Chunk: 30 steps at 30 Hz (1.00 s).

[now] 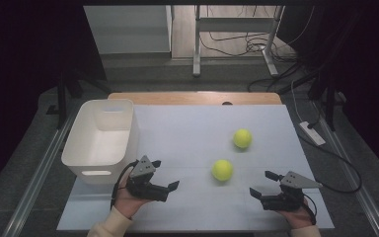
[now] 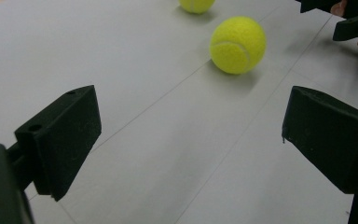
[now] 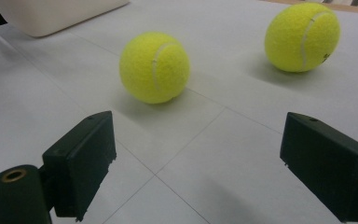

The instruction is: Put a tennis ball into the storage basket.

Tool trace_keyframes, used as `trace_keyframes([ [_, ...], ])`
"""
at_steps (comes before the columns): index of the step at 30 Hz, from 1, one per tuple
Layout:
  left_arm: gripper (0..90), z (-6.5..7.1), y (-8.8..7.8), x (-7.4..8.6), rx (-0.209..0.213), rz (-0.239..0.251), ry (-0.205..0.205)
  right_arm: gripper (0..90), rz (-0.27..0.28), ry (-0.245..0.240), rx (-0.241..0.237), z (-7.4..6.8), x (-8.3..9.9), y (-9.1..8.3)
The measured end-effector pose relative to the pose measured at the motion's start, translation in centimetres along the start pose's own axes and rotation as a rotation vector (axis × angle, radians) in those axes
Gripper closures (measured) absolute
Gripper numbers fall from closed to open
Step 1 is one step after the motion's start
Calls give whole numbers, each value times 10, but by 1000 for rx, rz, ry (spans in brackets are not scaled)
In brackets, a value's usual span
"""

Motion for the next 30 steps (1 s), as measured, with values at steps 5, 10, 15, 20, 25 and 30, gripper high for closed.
trace_keyframes([
  [5, 53, 5, 4, -10, 11, 1, 16, 104, -3, -3, -1, -1, 0, 1],
  [10, 53, 11, 6, -20, 23, 4, 38, 104, 0, -2, 0, -1, 0, 1],
  [15, 53, 14, 10, -23, 34, -2, 42, 104, 0, -4, 1, -1, 0, 1],
  [20, 52, 16, 13, -26, 42, -7, 46, 104, 1, -4, -1, -1, 0, 1],
  [25, 52, 18, 17, -30, 54, -14, 45, 104, 0, -4, -1, -1, 0, 1],
  [30, 52, 20, 21, -36, 62, -22, 44, 104, 2, -5, -1, -1, 0, 1],
])
Point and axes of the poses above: each handheld gripper's, and its own axes: y roughly forward along the jaws, x roughly out of its underside, z roughly to its right, the point moved 4 cm from there along y, roughly forward along the jaws, and after that the axes turned 4 degrees about -x, right-handed, at the moved point
